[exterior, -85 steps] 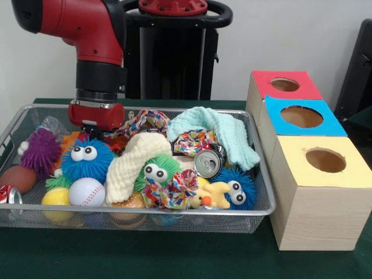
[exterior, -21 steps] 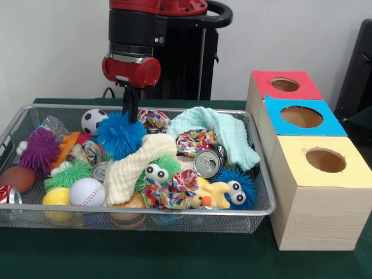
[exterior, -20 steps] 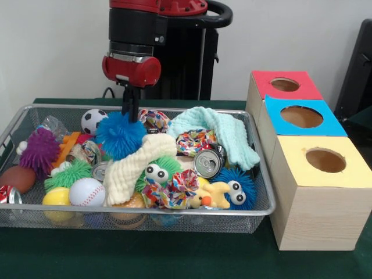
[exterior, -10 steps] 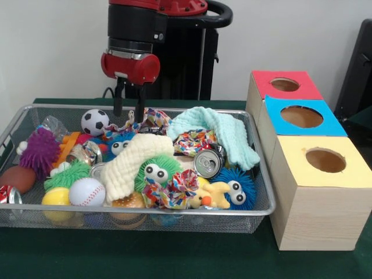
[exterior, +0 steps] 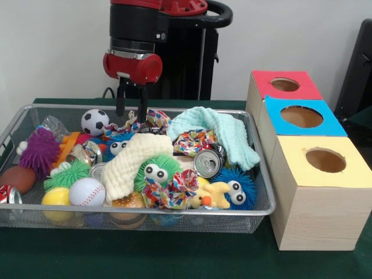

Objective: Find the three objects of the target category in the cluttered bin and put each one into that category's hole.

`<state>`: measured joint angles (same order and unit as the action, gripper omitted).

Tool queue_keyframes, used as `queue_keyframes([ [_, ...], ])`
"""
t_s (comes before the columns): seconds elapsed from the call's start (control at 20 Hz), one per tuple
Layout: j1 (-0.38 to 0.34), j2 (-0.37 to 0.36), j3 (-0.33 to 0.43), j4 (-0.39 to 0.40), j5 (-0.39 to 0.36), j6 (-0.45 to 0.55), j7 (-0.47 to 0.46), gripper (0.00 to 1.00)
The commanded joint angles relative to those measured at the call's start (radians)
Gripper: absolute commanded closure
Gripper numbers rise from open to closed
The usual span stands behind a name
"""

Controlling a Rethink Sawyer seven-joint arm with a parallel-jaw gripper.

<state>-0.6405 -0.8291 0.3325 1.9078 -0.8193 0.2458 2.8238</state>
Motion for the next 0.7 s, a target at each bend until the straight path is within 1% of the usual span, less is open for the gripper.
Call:
queue_keyframes([
  [0.05,-0.027,0.007,0.114,0.084,0.056,0.067,-0.139,0.00],
  [0.2,-0.025,0.009,0.129,0.104,0.083,0.052,-0.105,0.00],
  [0.35,-0.003,0.010,0.116,0.110,0.088,0.038,-0.081,0.00],
  [0.55,0.042,0.021,0.087,0.109,0.100,0.011,-0.028,0.00],
  [0.7,0.096,0.034,0.054,0.109,0.114,-0.025,0.033,0.00],
])
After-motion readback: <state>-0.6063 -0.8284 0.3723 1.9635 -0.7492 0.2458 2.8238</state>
